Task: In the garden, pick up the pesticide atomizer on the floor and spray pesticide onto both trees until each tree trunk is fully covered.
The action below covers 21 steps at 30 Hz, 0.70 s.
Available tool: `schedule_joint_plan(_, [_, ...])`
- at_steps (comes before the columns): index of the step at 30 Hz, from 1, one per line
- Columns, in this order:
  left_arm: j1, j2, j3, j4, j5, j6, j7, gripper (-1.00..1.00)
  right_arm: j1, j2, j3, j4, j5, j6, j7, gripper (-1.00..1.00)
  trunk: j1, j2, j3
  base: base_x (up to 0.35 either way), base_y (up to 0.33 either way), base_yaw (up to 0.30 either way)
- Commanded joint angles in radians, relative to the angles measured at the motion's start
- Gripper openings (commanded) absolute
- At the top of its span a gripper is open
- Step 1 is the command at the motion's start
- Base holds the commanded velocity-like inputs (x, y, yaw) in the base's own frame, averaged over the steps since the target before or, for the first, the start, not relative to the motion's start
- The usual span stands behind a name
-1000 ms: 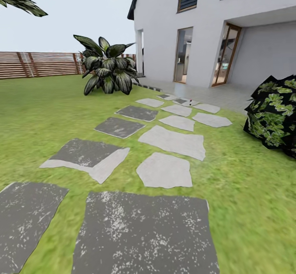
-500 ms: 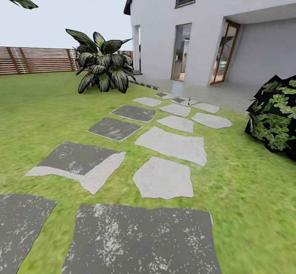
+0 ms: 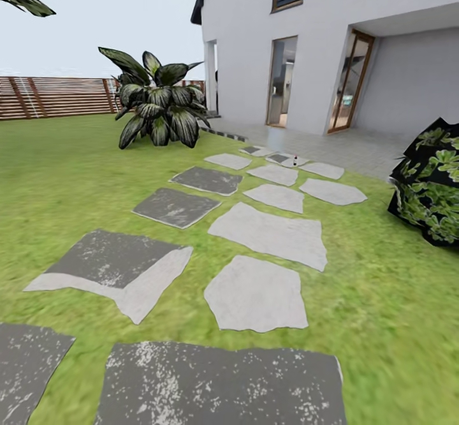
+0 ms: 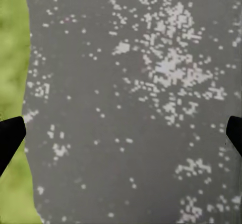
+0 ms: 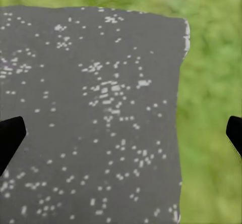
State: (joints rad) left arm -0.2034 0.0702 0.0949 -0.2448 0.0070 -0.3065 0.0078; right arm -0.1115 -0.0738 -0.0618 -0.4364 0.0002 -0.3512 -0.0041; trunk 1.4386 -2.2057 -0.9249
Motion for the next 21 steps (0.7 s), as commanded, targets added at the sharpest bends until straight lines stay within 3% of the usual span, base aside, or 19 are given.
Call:
schedule_joint_plan(1, [-0.001,0.000,0.002,0.001,0.001,-0.003,0.000,1.00,-0.001,0.000,-0.001,0.001,0.000,-0.003,0.000,1.00,0.000,0.000,-0.001,0.339,0.000,0.000])
schedule_joint_plan(7, [-0.001,0.000,0.002,0.001,0.001,-0.003,0.000,1.00,-0.001,0.000,-0.001,0.001,0.000,-0.003,0.000,1.00,0.000,0.000,-0.001,0.339,0.000,-0.058])
schedule_joint_plan(21, [-0.001,0.000,0.002,0.001,0.001,-0.003,0.001,1.00,-0.001,0.000,-0.001,0.001,0.000,-0.003,0.000,1.00,0.000,0.000,-0.001,0.339,0.000,-0.281])
